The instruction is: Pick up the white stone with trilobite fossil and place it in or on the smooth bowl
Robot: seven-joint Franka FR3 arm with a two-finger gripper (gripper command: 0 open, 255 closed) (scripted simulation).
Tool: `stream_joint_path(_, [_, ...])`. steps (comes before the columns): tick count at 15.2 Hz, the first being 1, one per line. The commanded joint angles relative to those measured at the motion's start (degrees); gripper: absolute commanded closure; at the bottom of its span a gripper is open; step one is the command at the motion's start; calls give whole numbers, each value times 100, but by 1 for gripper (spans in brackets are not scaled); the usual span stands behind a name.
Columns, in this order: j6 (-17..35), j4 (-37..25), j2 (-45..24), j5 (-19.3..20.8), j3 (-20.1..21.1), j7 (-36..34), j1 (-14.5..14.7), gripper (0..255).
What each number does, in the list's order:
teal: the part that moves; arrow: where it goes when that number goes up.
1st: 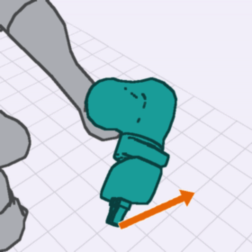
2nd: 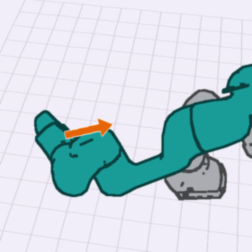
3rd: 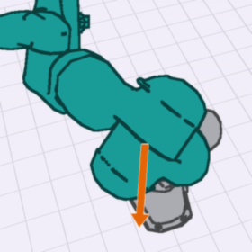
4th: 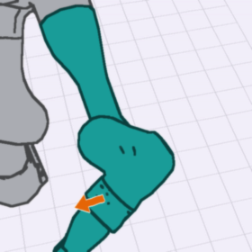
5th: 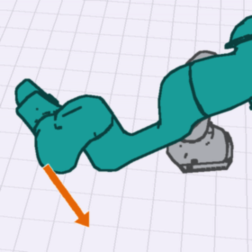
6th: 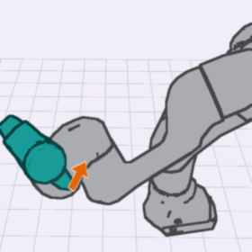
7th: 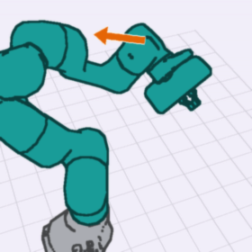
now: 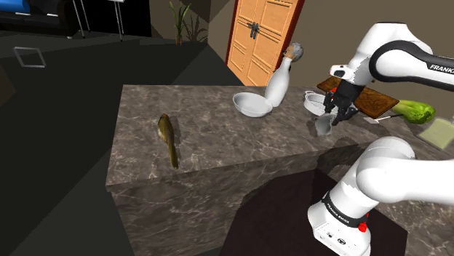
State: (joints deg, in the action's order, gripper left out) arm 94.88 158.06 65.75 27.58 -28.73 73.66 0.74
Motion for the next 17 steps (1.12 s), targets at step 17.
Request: stream_joint_path(17, [1302, -2176, -3434, -984, -187, -579, 1675, 255])
